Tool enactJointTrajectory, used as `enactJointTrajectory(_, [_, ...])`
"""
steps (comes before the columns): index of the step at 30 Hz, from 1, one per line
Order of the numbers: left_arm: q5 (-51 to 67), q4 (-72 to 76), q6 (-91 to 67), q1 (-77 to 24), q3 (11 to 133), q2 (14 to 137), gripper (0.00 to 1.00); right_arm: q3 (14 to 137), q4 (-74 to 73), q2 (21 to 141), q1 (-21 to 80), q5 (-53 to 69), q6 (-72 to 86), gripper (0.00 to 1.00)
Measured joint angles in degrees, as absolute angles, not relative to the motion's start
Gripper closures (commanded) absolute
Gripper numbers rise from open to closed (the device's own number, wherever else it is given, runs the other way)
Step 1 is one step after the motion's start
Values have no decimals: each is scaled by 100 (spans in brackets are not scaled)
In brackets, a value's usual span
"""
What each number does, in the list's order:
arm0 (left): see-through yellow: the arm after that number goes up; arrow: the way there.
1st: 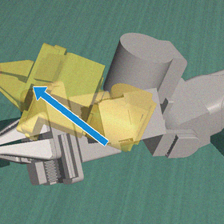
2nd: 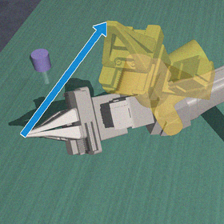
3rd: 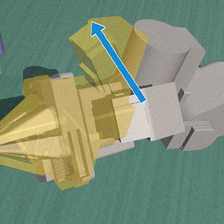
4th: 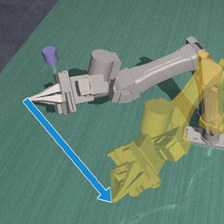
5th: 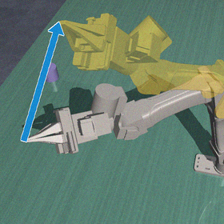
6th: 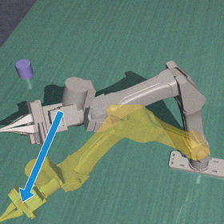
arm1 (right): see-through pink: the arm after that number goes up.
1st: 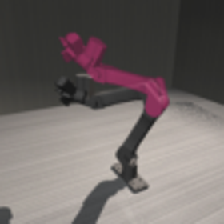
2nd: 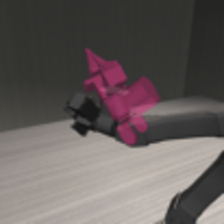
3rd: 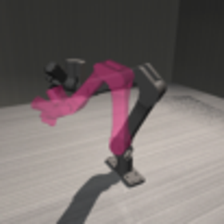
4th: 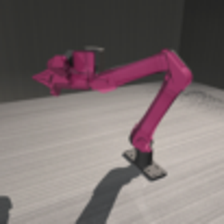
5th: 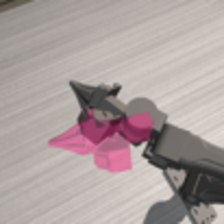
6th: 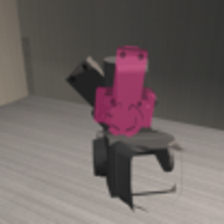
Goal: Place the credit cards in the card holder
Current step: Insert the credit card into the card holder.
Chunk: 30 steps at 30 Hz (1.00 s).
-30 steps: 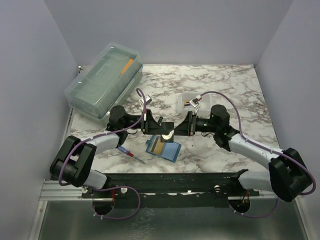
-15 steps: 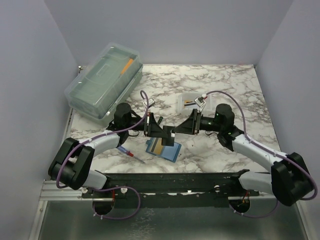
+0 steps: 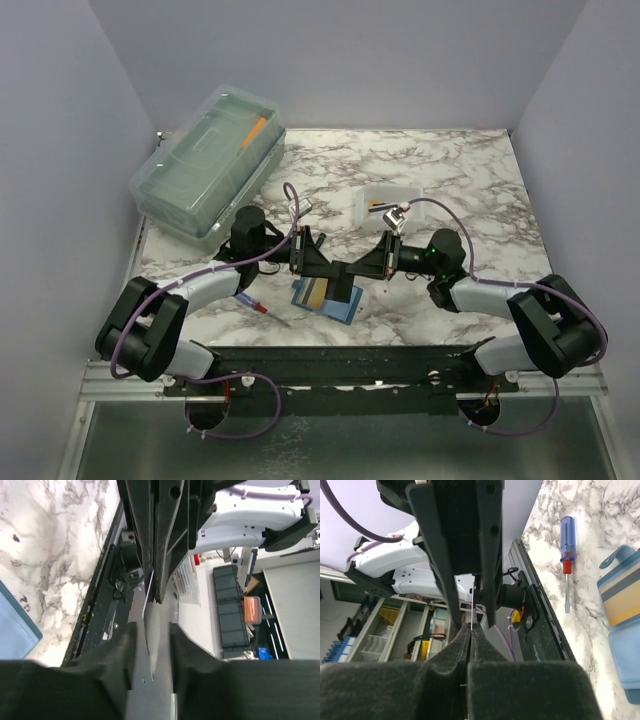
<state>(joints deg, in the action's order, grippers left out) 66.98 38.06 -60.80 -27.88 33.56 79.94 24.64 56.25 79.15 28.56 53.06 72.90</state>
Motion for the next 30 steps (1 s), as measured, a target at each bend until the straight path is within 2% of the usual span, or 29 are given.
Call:
enactJointTrajectory(2, [6615, 3776, -6202, -2724, 3332, 7953, 57, 2185, 6128, 7988, 2856, 5162, 7577, 100])
enactJointTrajectory(4, [6525, 3750, -6324, -2663, 3264, 7841, 69, 1999, 6427, 8007, 2856, 4969, 7760, 100])
enactJointTrajectory(5, [6471, 3741, -6407, -2628, 3221, 7760, 72, 1959, 6525, 8012, 2858, 4877, 7815, 100])
enactJointTrajectory(12, [6289, 3730, -6637, -2626, 3166, 7618, 74, 1959, 6938, 8090, 2875, 4458, 8012, 100])
enactJointTrajectory(13, [6276, 3728, -6648, -2626, 3164, 7618, 78, 1966, 6938, 8097, 2891, 4425, 8014, 100])
enactJointTrajectory(15, [6257, 3723, -6683, -2626, 3166, 7618, 95, 1988, 6934, 8101, 2895, 4372, 8012, 100])
enactJointTrajectory(16, [6254, 3723, -6681, -2626, 3164, 7620, 100, 2010, 6930, 8101, 2897, 4351, 8009, 100])
enactJointTrajectory(17, [6252, 3719, -6694, -2626, 3166, 7620, 100, 2038, 6912, 8101, 2904, 4331, 8003, 96])
enactJointTrajectory(19, [6243, 3715, -6689, -2609, 3166, 7616, 100, 2073, 6781, 8086, 2908, 4300, 7944, 75])
enactJointTrajectory(21, [6202, 3511, -6552, -2539, 3177, 7581, 100, 2088, 6283, 7968, 2912, 4222, 7767, 61])
enactJointTrajectory(23, [5922, 2534, -6020, -2425, 3350, 7446, 100, 2231, 5157, 7677, 2958, 3959, 7269, 54])
enactJointTrajectory(28, [4178, -414, -4289, -2257, 4477, 7028, 100, 3238, 2187, 7402, 3562, 2681, 5728, 51])
enactJointTrajectory(30, [3677, -1024, -3848, -2228, 4657, 6862, 100, 3669, 1389, 7647, 3999, 2281, 5301, 57])
